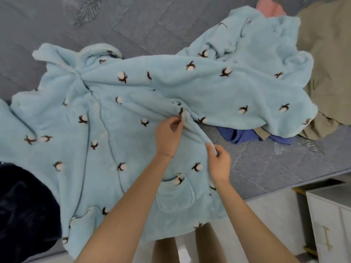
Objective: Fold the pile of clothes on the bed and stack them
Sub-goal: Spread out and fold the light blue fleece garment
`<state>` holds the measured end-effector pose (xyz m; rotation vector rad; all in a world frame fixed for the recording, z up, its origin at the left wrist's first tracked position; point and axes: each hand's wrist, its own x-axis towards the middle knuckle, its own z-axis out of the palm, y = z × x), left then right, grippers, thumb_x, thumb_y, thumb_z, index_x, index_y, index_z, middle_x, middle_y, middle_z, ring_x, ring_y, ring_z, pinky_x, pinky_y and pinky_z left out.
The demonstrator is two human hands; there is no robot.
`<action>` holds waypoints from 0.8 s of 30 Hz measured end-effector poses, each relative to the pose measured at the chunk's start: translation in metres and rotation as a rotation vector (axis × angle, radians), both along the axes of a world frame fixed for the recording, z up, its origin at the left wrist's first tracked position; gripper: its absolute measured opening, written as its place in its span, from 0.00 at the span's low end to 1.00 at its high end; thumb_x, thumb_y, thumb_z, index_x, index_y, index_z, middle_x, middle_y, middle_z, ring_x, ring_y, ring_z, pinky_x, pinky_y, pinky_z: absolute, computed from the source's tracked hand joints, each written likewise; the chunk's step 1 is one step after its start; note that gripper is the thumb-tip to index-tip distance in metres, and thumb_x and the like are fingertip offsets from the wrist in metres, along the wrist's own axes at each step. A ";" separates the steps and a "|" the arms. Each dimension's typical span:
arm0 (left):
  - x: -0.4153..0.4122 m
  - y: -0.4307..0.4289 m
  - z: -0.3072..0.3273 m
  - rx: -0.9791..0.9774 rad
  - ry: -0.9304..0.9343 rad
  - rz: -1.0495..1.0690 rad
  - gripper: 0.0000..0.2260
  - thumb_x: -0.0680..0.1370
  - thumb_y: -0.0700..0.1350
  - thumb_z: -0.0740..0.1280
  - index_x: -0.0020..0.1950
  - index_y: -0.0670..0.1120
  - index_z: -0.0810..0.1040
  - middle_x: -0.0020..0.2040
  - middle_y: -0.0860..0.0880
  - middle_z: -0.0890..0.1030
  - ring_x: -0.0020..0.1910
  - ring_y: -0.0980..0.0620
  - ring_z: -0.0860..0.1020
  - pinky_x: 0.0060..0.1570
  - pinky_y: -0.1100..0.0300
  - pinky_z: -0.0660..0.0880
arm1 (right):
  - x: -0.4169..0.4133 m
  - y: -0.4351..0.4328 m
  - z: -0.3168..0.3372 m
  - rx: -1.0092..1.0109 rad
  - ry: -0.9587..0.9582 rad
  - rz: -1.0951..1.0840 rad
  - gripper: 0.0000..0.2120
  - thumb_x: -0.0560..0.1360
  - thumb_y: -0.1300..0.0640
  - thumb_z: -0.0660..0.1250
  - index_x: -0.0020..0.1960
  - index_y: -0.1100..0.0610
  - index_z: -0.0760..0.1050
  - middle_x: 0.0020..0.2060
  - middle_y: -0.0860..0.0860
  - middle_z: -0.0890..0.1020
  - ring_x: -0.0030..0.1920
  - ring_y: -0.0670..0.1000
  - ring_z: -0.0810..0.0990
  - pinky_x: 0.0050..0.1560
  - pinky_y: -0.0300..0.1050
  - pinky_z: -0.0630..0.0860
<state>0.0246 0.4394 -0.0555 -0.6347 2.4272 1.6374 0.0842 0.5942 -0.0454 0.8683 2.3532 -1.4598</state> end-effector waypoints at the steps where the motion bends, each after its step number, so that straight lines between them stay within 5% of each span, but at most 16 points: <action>1: 0.002 0.000 -0.008 -0.059 0.007 -0.075 0.09 0.78 0.42 0.68 0.57 0.42 0.82 0.53 0.47 0.83 0.50 0.52 0.80 0.56 0.59 0.76 | -0.003 0.004 -0.005 0.018 -0.036 0.014 0.17 0.80 0.52 0.65 0.33 0.51 0.70 0.25 0.41 0.72 0.28 0.41 0.68 0.32 0.37 0.65; 4: 0.013 -0.003 -0.025 -0.329 0.077 -0.317 0.17 0.79 0.45 0.62 0.66 0.41 0.77 0.62 0.42 0.78 0.61 0.42 0.75 0.64 0.47 0.72 | -0.017 0.009 -0.012 0.037 -0.123 0.068 0.06 0.78 0.53 0.67 0.45 0.54 0.79 0.37 0.47 0.81 0.37 0.45 0.78 0.41 0.42 0.72; 8: 0.020 -0.007 -0.024 -0.613 0.197 -0.284 0.18 0.78 0.50 0.60 0.64 0.46 0.78 0.61 0.42 0.75 0.59 0.41 0.73 0.62 0.47 0.69 | -0.043 0.014 0.003 0.166 0.079 0.288 0.10 0.77 0.56 0.69 0.57 0.56 0.78 0.49 0.49 0.79 0.49 0.48 0.77 0.52 0.41 0.73; 14: -0.007 -0.005 0.002 -0.661 0.319 -0.115 0.11 0.79 0.50 0.65 0.56 0.45 0.78 0.61 0.43 0.75 0.60 0.46 0.71 0.61 0.52 0.67 | -0.088 0.040 0.029 0.400 0.371 0.522 0.14 0.77 0.55 0.69 0.61 0.58 0.78 0.55 0.53 0.80 0.57 0.50 0.72 0.61 0.39 0.67; 18: -0.040 0.001 0.017 -0.721 0.291 -0.195 0.18 0.81 0.51 0.62 0.68 0.46 0.74 0.68 0.41 0.72 0.66 0.40 0.70 0.66 0.43 0.66 | -0.119 0.055 0.041 0.506 0.452 0.641 0.21 0.76 0.49 0.63 0.65 0.57 0.76 0.60 0.55 0.78 0.62 0.57 0.73 0.63 0.55 0.71; 24: -0.081 0.029 0.032 -0.785 0.254 -0.377 0.24 0.81 0.54 0.58 0.77 0.52 0.63 0.77 0.40 0.60 0.76 0.40 0.58 0.73 0.42 0.54 | -0.156 0.090 0.045 0.663 0.358 0.735 0.29 0.75 0.45 0.62 0.74 0.53 0.67 0.73 0.59 0.68 0.74 0.61 0.60 0.73 0.64 0.56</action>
